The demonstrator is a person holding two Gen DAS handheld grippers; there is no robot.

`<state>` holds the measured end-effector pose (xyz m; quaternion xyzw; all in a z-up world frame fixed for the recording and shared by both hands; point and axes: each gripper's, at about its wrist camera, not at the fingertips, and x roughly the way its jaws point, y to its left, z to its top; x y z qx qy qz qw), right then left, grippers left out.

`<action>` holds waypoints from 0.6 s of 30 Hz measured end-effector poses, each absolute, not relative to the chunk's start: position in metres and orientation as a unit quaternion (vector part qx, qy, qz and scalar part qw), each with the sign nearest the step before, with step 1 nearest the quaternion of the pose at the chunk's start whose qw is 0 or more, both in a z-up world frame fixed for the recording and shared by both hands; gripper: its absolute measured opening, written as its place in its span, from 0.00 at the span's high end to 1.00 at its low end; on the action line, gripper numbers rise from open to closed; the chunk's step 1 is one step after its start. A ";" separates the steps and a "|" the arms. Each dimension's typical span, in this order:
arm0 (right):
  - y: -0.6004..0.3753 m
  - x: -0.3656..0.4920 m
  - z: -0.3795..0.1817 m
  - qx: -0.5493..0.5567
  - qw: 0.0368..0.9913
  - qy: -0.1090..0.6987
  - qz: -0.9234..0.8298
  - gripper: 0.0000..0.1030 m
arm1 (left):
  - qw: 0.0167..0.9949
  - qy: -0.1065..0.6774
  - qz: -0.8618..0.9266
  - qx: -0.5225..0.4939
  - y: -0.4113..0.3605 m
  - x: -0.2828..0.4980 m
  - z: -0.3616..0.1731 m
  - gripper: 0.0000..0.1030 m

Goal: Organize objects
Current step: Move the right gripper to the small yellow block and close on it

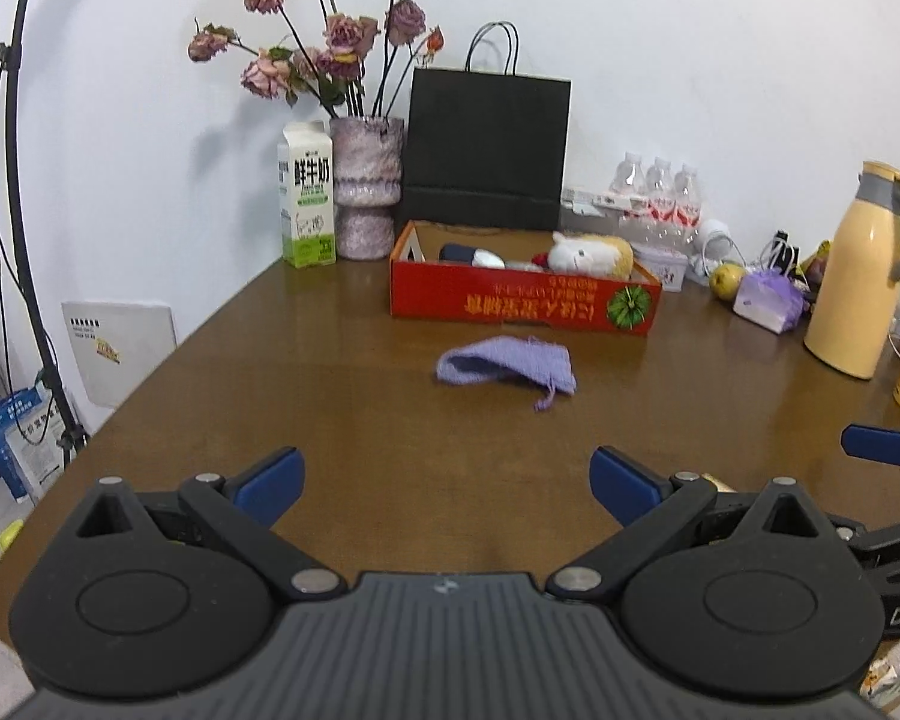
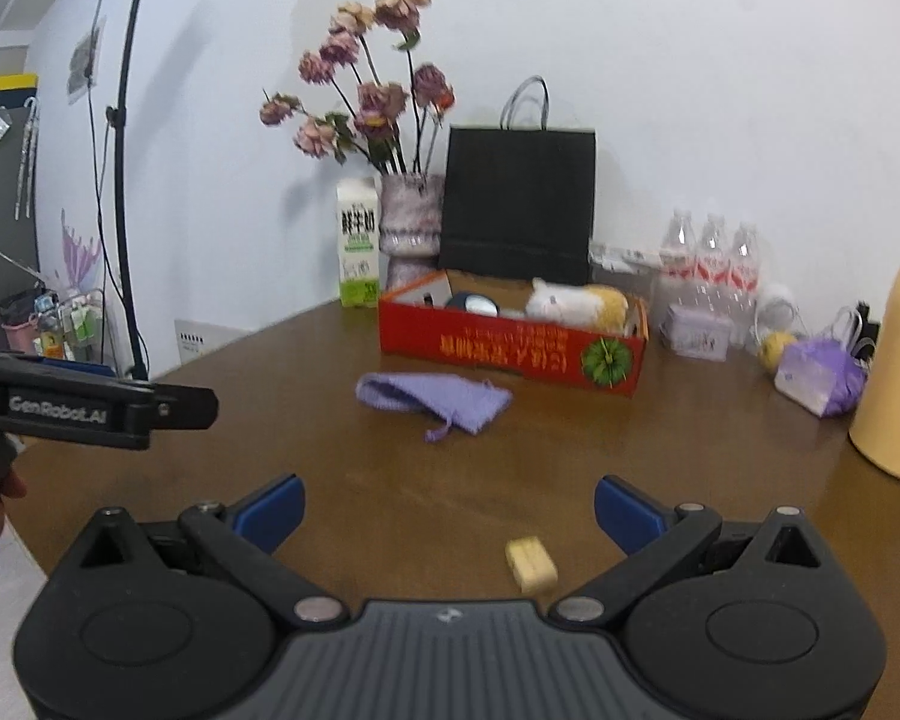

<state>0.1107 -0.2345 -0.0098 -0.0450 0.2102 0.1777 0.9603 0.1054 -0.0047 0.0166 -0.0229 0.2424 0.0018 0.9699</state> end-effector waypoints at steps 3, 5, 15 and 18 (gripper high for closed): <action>-0.239 0.106 -0.019 -0.039 0.957 0.225 0.178 0.00 | 0.967 0.255 -0.001 -0.022 -0.008 0.099 0.006 0.00; -0.241 0.103 -0.026 -0.035 0.955 0.235 0.178 0.00 | 0.964 0.265 -0.002 -0.022 -0.009 0.095 -0.001 0.00; -0.252 0.104 -0.052 -0.026 0.945 0.274 0.177 0.00 | 0.953 0.301 -0.009 -0.020 -0.014 0.096 -0.026 0.00; -0.254 0.111 -0.055 -0.024 0.944 0.279 0.176 0.00 | 0.951 0.307 -0.012 -0.021 -0.015 0.101 -0.029 0.00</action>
